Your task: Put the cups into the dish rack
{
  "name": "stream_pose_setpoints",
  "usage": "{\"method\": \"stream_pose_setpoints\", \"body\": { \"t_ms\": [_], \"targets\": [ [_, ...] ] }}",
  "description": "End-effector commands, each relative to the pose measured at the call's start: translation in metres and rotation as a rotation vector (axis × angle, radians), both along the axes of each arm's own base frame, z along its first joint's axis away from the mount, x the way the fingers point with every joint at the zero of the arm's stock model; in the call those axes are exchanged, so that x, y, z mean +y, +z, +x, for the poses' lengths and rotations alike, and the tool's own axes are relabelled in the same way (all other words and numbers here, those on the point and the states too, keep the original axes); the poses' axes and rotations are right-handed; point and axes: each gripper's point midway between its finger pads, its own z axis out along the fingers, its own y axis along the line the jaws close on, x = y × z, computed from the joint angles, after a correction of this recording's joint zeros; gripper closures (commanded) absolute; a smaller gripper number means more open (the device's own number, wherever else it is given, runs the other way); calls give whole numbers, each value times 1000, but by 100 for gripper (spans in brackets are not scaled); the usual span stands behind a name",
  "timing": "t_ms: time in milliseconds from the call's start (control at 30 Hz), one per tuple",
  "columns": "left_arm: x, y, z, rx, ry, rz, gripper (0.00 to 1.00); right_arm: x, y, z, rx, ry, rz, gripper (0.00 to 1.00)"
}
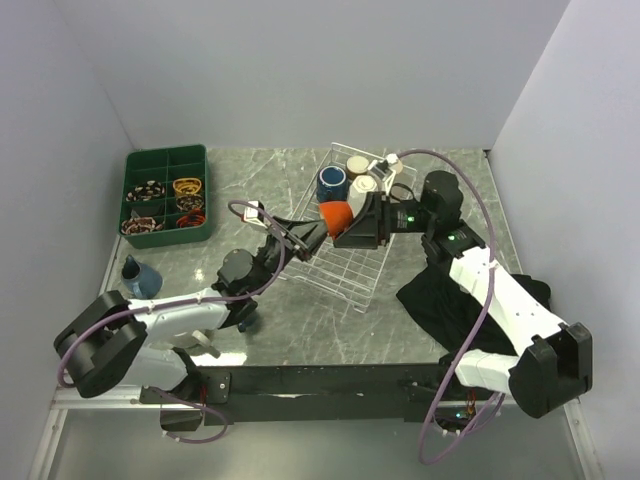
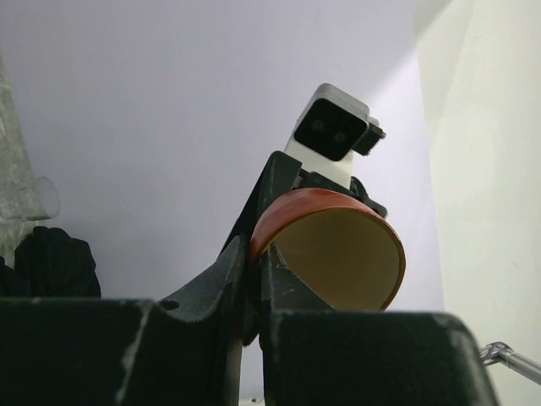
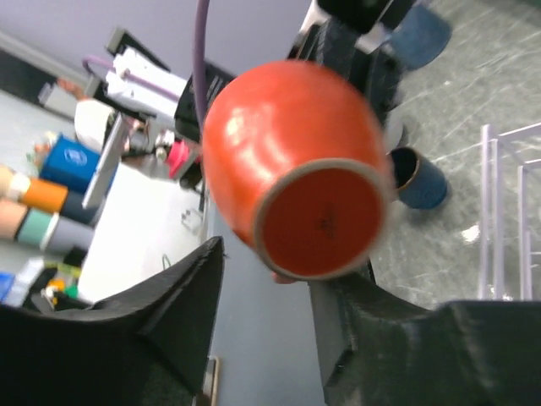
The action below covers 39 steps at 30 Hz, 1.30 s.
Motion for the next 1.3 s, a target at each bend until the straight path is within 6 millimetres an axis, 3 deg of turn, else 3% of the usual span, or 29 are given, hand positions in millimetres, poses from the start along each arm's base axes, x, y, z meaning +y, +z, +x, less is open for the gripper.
{"method": "stream_pose_setpoints", "body": {
  "t_ms": [0,133,367,433,533,567,667,900,933,1000,1033,1100,1133,1167,1200,1233,1267],
  "targets": [
    [4,58,-13,-118,-11,-158,99,-15,23,7,-34,-59,77,52],
    [-5,54,-13,-118,-24,-135,99,-23,24,13,-35,-93,88,70],
    [-24,44,-15,-117,-80,-124,99,-28,28,12,-40,-103,106,89],
    [-27,44,-17,-125,-94,-132,99,-29,30,11,-45,-98,109,100],
    [-33,39,-17,-128,-120,-138,88,-32,29,11,-56,-110,109,100],
    [-35,39,-18,-129,-126,-135,78,-33,28,12,-52,-116,109,100],
    [-38,36,-19,-139,-132,-105,63,-39,27,14,-63,-138,108,100],
    [-29,29,-22,-139,-92,-31,39,-55,27,21,-96,-197,109,100],
    [-24,34,-24,-154,-82,-26,37,-57,27,22,-107,-202,106,100],
    [-21,20,-23,-127,-59,25,30,-61,26,25,-100,-218,92,100],
    [-14,25,-26,-138,-47,25,27,-63,25,27,-131,-226,80,100],
    [-8,8,-24,-109,-12,92,25,-64,21,30,-118,-244,46,100],
    [1,15,-29,-128,3,89,23,-65,18,33,-179,-251,23,100],
    [5,-2,-27,-96,25,146,21,-67,22,34,-212,-264,7,100],
    [10,-6,-27,-107,46,182,20,-69,13,38,-225,-285,-32,100],
    [21,3,-33,-130,66,183,19,-70,11,41,-240,-295,-51,100],
    [30,-3,-31,-126,107,215,17,-71,14,43,-268,-308,-69,100]
  ]
}}
